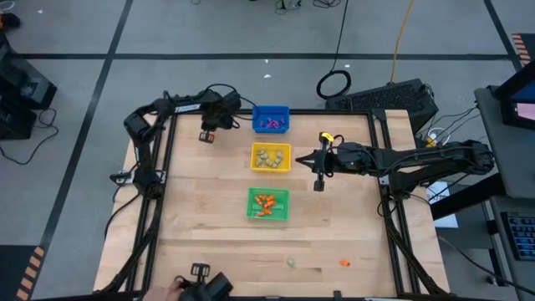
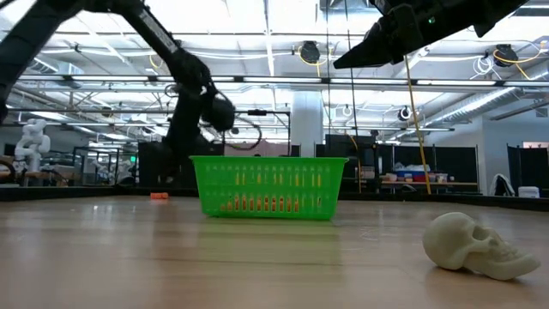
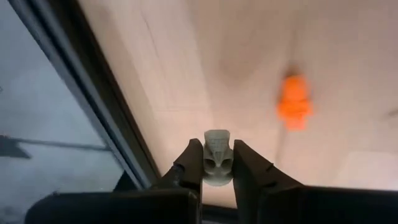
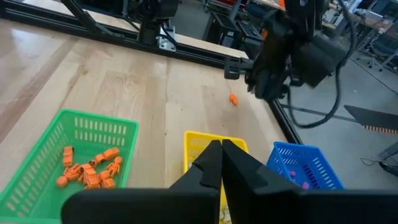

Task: Sort Halloween decoration
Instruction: Put the skull toy into the yellow bin

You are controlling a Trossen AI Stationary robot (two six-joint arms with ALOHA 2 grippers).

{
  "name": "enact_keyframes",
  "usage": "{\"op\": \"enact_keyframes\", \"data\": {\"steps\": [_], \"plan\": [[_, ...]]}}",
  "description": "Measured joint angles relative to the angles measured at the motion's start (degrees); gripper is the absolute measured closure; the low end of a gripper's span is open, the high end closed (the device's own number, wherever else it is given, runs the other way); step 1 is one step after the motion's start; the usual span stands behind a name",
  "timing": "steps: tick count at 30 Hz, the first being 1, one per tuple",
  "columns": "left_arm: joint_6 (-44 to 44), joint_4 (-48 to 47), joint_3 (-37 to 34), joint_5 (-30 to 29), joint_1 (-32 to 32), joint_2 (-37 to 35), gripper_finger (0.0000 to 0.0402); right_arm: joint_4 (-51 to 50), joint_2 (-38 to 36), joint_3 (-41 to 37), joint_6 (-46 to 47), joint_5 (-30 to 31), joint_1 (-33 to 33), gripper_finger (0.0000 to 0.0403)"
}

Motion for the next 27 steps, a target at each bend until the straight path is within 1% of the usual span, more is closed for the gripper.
{"op": "enact_keyframes", "data": {"steps": [4,7,10,13,17,21,23,27], "plan": [[-4.6,-1.3,0.0,7.2,-2.6,-6.2,0.0361,-0.8,0.0,0.0,0.4,0.0,0.0,0.0403],[-8.1,-1.3,0.0,11.7,-6.1,-10.8,0.0361,-1.9,0.0,0.0,0.9,0.0,0.0,0.0403],[-13.0,1.2,0.1,15.1,-11.0,-15.0,0.0361,-1.8,0.0,0.0,1.0,0.0,0.0,0.0403],[-20.0,6.3,0.1,18.6,-16.5,-16.9,0.0361,-1.7,0.0,0.0,1.0,0.0,0.0,0.0403],[-28.9,13.3,0.1,25.3,-22.0,-16.5,0.0361,-1.7,0.0,0.0,1.7,0.0,0.0,0.0403],[-36.5,22.4,0.2,26.4,-25.5,-13.5,0.0361,-1.7,0.0,0.0,2.0,0.0,0.1,0.0403],[-38.1,27.0,0.2,27.5,-26.5,-11.5,0.0361,-1.7,0.0,0.0,2.3,0.0,0.1,0.0403],[-39.5,29.6,0.2,29.0,-27.0,-6.0,0.0361,-2.3,0.0,0.1,3.1,0.0,0.1,0.0403]]}}
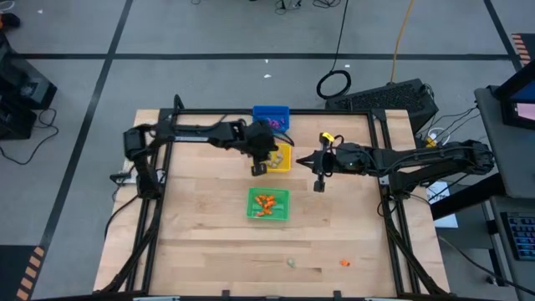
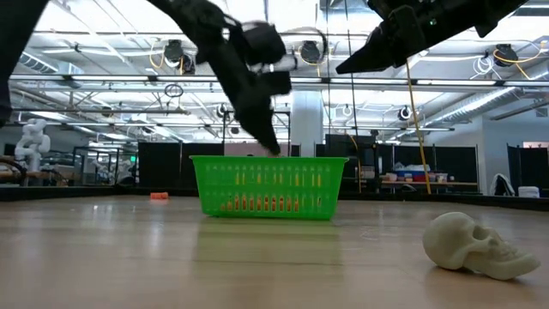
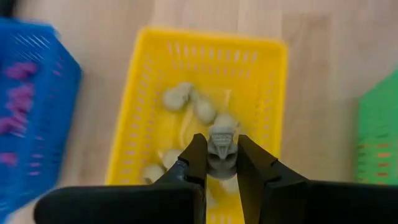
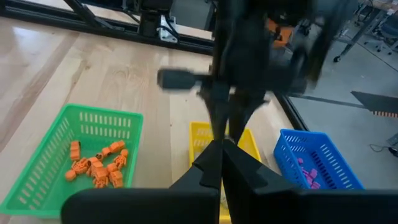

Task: Sort Halloween decoration
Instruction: Put the skull toy into the yellow bin, then put the orange skeleton toy into the green bin

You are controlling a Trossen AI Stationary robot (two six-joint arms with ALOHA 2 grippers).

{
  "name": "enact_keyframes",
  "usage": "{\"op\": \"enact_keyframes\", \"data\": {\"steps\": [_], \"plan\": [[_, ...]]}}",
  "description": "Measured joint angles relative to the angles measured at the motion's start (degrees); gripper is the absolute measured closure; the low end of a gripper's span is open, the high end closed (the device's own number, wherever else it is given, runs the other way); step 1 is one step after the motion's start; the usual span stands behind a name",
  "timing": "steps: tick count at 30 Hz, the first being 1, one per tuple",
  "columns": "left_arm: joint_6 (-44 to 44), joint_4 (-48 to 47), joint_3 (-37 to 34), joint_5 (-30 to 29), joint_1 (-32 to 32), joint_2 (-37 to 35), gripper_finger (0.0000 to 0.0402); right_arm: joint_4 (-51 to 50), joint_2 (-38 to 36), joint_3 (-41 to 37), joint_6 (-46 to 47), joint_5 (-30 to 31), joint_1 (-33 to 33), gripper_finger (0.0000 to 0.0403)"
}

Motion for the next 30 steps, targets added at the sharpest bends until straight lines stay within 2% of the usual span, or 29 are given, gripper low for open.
{"op": "enact_keyframes", "data": {"steps": [5,9,11,16,19,22,25,30], "plan": [[-0.5,3.0,-0.1,-0.1,0.9,5.7,0.0361,-0.2,0.0,0.0,0.0,0.0,0.0,0.0403],[-0.5,5.6,-0.1,-0.1,0.9,7.6,0.0359,-0.2,0.0,0.0,0.0,0.0,0.0,0.0403],[-0.5,6.3,-0.1,-0.1,0.9,7.8,0.0335,-0.2,0.0,0.0,0.0,0.0,0.0,0.0403],[0.0,6.5,-0.1,-0.1,0.7,7.5,0.0247,-0.3,0.0,0.0,0.0,0.0,0.0,0.0403],[0.1,6.8,-0.1,-0.7,0.6,6.0,0.0223,-0.3,0.0,0.0,0.1,0.0,0.0,0.0403],[1.4,8.3,-0.1,-1.7,0.2,3.7,0.0231,-4.3,-0.5,0.8,2.7,0.0,0.2,0.0403],[2.1,10.7,-0.1,-1.5,-1.2,1.7,0.0263,-11.9,-0.6,3.7,7.5,0.2,1.2,0.0403],[1.6,23.7,-6.5,-0.3,-4.4,-1.8,0.0327,-22.2,-0.1,5.9,14.6,0.1,6.5,0.0403]]}}
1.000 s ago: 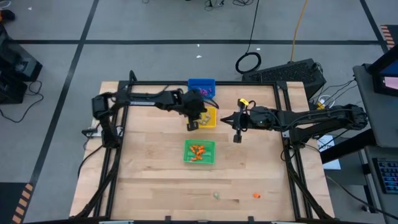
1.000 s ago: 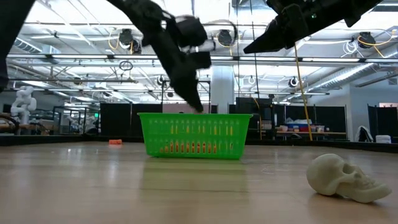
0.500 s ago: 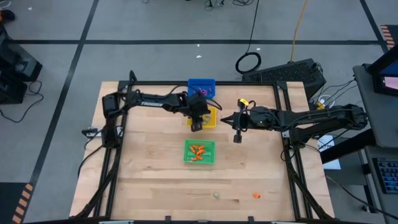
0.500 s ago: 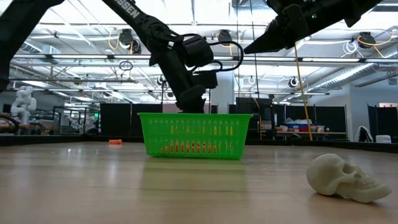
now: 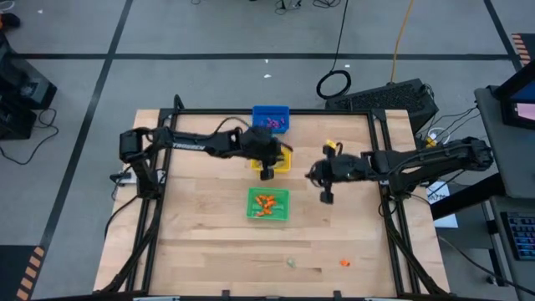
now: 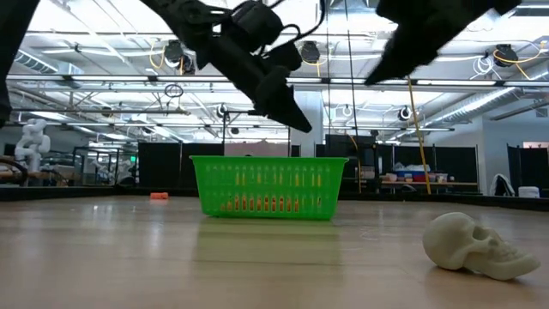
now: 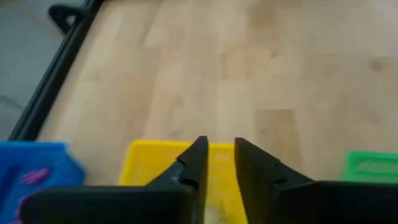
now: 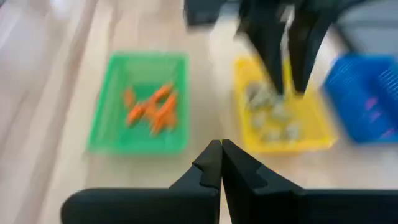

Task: Sort Halloween decoration
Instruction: Put the orange skeleton toy into the green bin

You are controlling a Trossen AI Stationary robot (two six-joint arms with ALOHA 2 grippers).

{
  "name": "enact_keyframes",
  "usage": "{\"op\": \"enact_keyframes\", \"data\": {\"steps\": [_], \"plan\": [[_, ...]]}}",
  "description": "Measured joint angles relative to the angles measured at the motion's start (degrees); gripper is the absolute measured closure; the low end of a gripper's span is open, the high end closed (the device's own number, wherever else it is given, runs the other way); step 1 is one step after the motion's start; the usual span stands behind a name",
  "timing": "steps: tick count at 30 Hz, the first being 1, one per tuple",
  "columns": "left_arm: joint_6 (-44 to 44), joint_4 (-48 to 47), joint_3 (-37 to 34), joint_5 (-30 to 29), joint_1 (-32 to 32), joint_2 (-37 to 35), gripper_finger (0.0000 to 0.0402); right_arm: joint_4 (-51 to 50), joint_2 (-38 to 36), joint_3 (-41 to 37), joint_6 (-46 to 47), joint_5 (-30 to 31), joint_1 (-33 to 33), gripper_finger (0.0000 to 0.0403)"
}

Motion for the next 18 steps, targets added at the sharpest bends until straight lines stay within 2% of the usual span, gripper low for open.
{"op": "enact_keyframes", "data": {"steps": [7,11,14,18], "plan": [[-3.3,22.2,-14.9,0.0,-5.1,-6.2,0.0381,-9.1,0.8,0.2,12.8,1.8,11.0,0.0403],[-4.6,32.2,-22.9,-0.4,-7.8,-10.0,0.0387,-12.9,2.6,0.3,22.5,2.6,18.1,0.0403],[-4.6,37.6,-28.2,-3.7,-9.3,-13.0,0.0387,-15.4,5.3,0.3,30.8,2.4,23.3,0.0403],[-4.6,43.9,-34.6,-6.4,-10.3,-15.8,0.0387,-19.1,10.6,2.5,42.5,-0.4,29.1,0.0399]]}}
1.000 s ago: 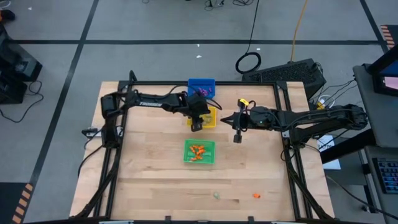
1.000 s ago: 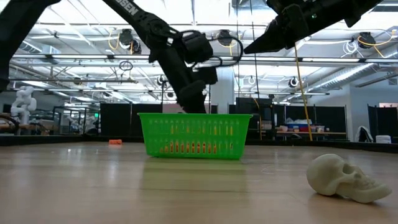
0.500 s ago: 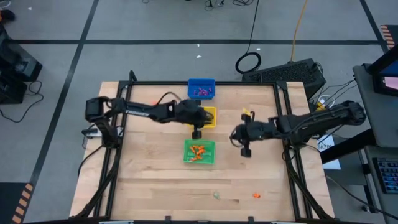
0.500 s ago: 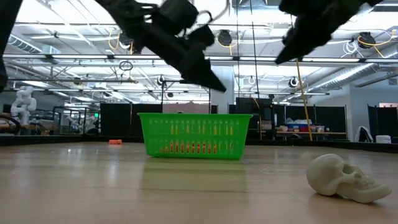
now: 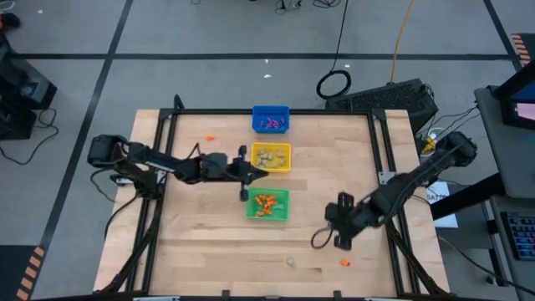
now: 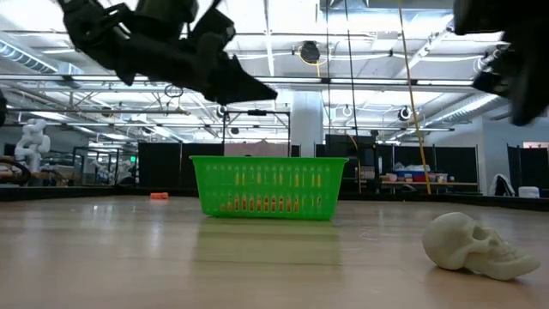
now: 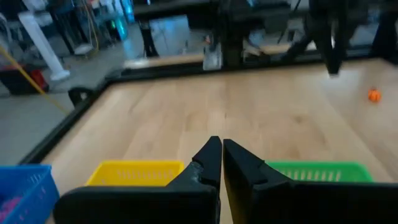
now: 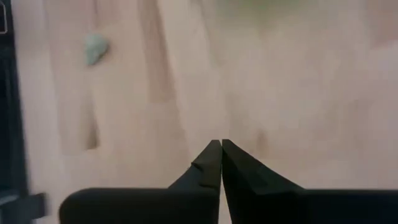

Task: Sort Halloween decoration
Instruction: Put the orange skeleton toy into the green bin

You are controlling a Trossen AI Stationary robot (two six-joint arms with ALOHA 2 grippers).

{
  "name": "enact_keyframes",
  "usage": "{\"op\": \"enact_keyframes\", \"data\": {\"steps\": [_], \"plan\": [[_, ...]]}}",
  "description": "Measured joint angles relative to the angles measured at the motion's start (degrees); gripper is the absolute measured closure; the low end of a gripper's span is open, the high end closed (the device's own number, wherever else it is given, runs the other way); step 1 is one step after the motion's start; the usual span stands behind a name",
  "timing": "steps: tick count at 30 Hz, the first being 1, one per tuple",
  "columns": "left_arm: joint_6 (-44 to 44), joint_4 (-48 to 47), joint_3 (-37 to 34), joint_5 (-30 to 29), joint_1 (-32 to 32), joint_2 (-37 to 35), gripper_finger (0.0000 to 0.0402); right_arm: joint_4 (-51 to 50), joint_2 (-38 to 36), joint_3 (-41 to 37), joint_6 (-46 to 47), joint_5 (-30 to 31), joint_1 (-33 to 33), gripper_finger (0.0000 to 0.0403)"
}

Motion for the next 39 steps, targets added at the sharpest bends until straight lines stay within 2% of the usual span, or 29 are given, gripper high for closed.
{"op": "enact_keyframes", "data": {"steps": [5,10,16,20,29,34,39], "plan": [[-2.8,4.6,-5.9,-0.2,0.1,-2.6,0.0387,-3.5,8.1,4.8,13.5,-3.8,6.0,0.0364],[-2.7,5.0,-9.1,-1.1,0.2,-4.8,0.0387,-5.2,16.7,10.4,22.1,-11.5,10.2,0.0304],[-2.6,5.4,-10.9,-3.0,1.3,-6.0,0.0387,-8.0,24.8,16.6,27.3,-15.9,14.0,0.0238],[-2.8,5.6,-11.2,-3.0,2.0,-5.9,0.0387,-8.8,28.2,17.3,27.5,-18.5,14.4,0.0227],[-2.9,5.6,-11.3,-2.9,2.1,-5.9,0.0387,-9.6,32.2,17.3,24.0,-19.4,14.3,0.0265],[-2.7,9.3,-13.3,-2.9,2.1,-5.9,0.0387,-10.2,33.3,17.5,21.5,-19.2,13.7,0.0322],[-3.0,19.8,-20.4,-2.9,2.1,-5.9,0.0387,-10.2,32.2,17.2,18.4,-18.9,12.4,0.039]]}}
